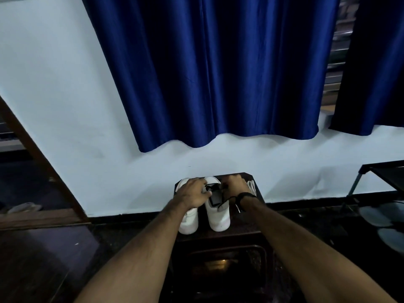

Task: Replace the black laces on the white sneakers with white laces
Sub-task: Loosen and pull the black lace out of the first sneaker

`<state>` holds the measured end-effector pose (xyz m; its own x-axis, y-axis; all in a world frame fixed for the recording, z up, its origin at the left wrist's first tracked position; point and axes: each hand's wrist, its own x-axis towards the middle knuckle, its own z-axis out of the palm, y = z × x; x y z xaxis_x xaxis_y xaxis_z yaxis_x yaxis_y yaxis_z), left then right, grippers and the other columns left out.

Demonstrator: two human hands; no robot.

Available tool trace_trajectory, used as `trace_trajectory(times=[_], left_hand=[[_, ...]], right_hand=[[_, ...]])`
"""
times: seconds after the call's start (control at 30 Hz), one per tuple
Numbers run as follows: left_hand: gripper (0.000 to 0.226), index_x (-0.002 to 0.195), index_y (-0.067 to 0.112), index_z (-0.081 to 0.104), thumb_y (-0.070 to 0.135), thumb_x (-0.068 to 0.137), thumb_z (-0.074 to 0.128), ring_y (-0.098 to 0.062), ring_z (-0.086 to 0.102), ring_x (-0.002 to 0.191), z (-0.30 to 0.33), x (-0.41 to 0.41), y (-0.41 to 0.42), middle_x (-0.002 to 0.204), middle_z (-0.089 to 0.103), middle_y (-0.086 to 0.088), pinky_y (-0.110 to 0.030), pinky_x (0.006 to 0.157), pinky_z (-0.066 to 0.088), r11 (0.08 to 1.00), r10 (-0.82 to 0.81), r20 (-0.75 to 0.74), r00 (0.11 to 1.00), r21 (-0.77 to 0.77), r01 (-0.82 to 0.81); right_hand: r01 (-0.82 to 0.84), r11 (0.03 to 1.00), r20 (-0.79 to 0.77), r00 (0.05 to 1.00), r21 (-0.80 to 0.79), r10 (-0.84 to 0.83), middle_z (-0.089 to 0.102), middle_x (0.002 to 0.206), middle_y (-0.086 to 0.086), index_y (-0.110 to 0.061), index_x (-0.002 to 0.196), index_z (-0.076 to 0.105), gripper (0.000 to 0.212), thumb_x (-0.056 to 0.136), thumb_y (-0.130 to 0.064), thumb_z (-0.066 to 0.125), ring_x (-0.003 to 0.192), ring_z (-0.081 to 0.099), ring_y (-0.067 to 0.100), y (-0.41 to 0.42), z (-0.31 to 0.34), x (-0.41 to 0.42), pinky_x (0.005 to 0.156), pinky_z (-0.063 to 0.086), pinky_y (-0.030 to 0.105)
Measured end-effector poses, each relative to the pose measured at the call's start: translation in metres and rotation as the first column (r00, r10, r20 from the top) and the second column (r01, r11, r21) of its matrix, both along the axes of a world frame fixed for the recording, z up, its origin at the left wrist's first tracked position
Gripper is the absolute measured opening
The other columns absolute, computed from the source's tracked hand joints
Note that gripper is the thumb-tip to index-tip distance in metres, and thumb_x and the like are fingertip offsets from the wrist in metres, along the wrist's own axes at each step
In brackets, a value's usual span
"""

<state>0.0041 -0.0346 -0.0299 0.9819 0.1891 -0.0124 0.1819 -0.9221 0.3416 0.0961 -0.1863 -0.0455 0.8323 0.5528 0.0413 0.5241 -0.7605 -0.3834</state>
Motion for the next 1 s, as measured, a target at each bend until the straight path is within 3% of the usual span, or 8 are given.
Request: trace_trajectory(times=[0.27,0.43,0.53,0.63,0.7,0.8,0.9,1.0], left_hand=[[0.037,0.12,0.021,0.064,0.036,0.087,0.056,-0.023,0.055,0.121,-0.006,0.032,-0.009,0.127,0.063,-0.002,-0.033,0.099,0.045,0.999,0.012,-0.052,0.999,-0.037,-0.014],[0.036,0.101,0.024,0.071,0.035,0.074,0.05,-0.026,0.065,0.1,-0.022,0.045,-0.018,0.103,0.071,-0.004,-0.036,0.082,0.053,0.998,-0.051,-0.043,0.998,-0.029,0.05],[0.035,0.1,0.025,0.071,0.042,0.075,0.052,-0.026,0.065,0.098,-0.03,0.051,-0.021,0.1,0.072,-0.001,-0.035,0.077,0.054,0.999,-0.044,0.059,0.997,0.005,0.043],[0.028,0.106,0.028,0.071,0.035,0.08,0.062,-0.023,0.064,0.1,-0.035,0.056,-0.023,0.104,0.072,0.001,-0.03,0.076,0.048,0.997,-0.03,0.178,0.983,0.074,0.017],[0.025,0.103,0.026,0.072,0.034,0.081,0.063,-0.023,0.065,0.099,-0.038,0.059,-0.023,0.102,0.073,0.0,-0.03,0.076,0.047,0.989,-0.006,0.224,0.974,0.146,-0.027],[0.023,0.096,0.023,0.074,0.026,0.079,0.059,-0.026,0.067,0.093,-0.043,0.063,-0.023,0.097,0.073,-0.003,-0.033,0.078,0.048,0.966,0.027,0.242,0.97,0.242,-0.087],[0.023,0.092,0.024,0.073,0.024,0.081,0.053,-0.024,0.066,0.088,-0.047,0.064,-0.022,0.092,0.072,0.0,-0.033,0.077,0.046,0.935,-0.026,0.285,0.958,0.346,-0.078],[0.016,0.088,0.025,0.073,0.028,0.082,0.059,-0.018,0.064,0.085,-0.051,0.061,-0.02,0.089,0.07,0.004,-0.031,0.075,0.044,0.934,-0.084,0.333,0.939,0.355,-0.042]], right_hand=[[0.317,0.881,-0.261,0.937,0.35,-0.233,0.07,0.078,-0.001,-0.016,0.075,0.074,0.011,0.075,-0.01,0.064,0.074,0.063,0.016,-0.006,-0.006,0.012,0.063,0.043,0.017],[0.64,0.629,-0.802,0.595,0.441,-0.043,0.044,0.062,0.009,-0.012,0.063,0.046,0.03,0.09,0.001,0.043,0.051,0.044,0.017,-0.003,-0.009,0.023,0.049,0.039,0.026],[0.548,0.712,-0.775,0.632,0.439,-0.008,0.04,0.059,0.003,-0.015,0.067,0.043,0.032,0.096,-0.004,0.037,0.042,0.041,0.01,-0.009,-0.004,0.031,0.04,0.034,0.017],[0.412,0.81,-0.692,0.722,0.417,-0.011,0.055,0.072,0.001,-0.018,0.072,0.058,0.023,0.09,-0.004,0.055,0.059,0.051,0.011,-0.018,0.011,0.046,0.059,0.045,0.023],[0.323,0.852,-0.64,0.768,0.413,0.019,0.057,0.059,0.001,-0.012,0.071,0.064,0.022,0.087,0.0,0.055,0.05,0.049,0.011,-0.023,0.02,0.051,0.052,0.041,0.022],[0.035,0.997,-0.553,0.833,0.068,0.008,0.055,0.04,-0.005,-0.014,0.055,0.066,0.028,0.081,-0.01,0.056,0.038,0.048,0.01,-0.026,0.028,0.047,0.043,0.04,0.02],[-0.074,0.975,-0.485,0.873,-0.208,-0.037,0.071,0.065,0.002,-0.016,0.041,0.061,0.037,0.075,-0.029,0.069,0.059,0.06,0.016,-0.025,0.018,0.047,0.067,0.052,0.032],[-0.012,0.988,-0.285,0.958,-0.151,-0.032,0.067,0.092,0.006,-0.02,0.071,0.067,0.027,0.064,-0.045,0.074,0.087,0.062,0.023,-0.018,0.013,0.041,0.078,0.051,0.03]])
